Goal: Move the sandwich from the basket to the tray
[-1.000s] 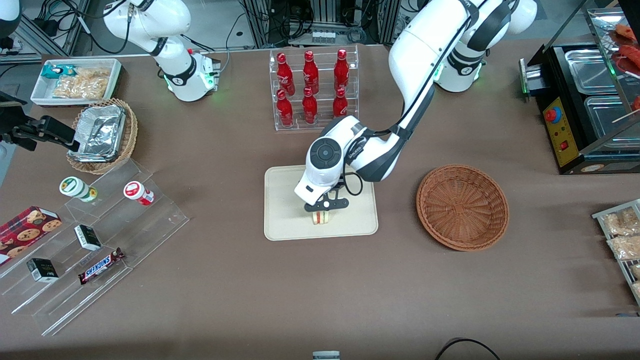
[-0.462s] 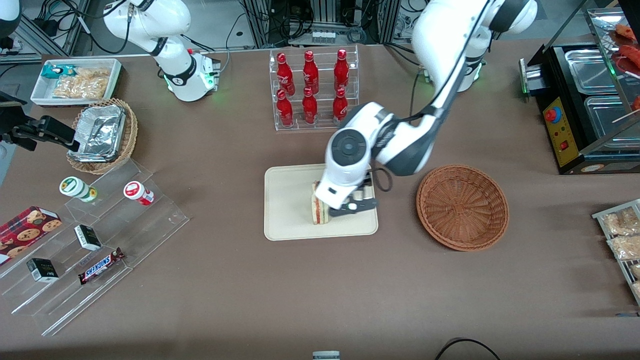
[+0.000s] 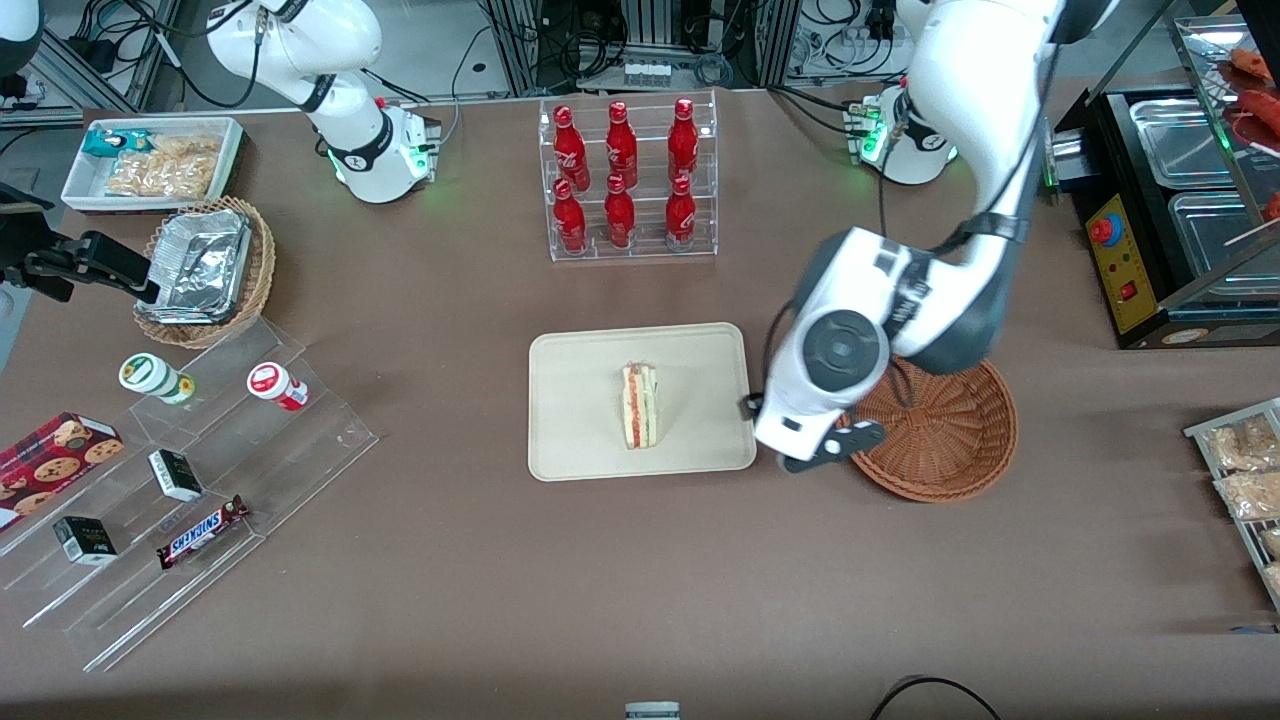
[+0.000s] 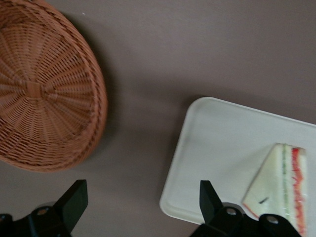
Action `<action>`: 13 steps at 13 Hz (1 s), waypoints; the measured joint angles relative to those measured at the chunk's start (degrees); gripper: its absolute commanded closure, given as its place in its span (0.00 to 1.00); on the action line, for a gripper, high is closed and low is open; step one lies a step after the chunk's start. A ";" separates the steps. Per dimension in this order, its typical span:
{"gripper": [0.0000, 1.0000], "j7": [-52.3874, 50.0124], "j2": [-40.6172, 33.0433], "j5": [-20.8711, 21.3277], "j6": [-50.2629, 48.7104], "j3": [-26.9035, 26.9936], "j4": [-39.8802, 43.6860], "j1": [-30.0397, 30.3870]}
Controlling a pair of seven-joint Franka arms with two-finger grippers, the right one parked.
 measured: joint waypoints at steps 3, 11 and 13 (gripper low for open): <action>0.00 7.47 -5.51 0.00 -0.40 0.17 -6.03 4.17; 0.00 27.96 -24.46 2.25 -5.92 -5.24 -17.66 20.01; 0.00 33.02 -27.64 3.72 -7.93 -7.41 -17.72 23.96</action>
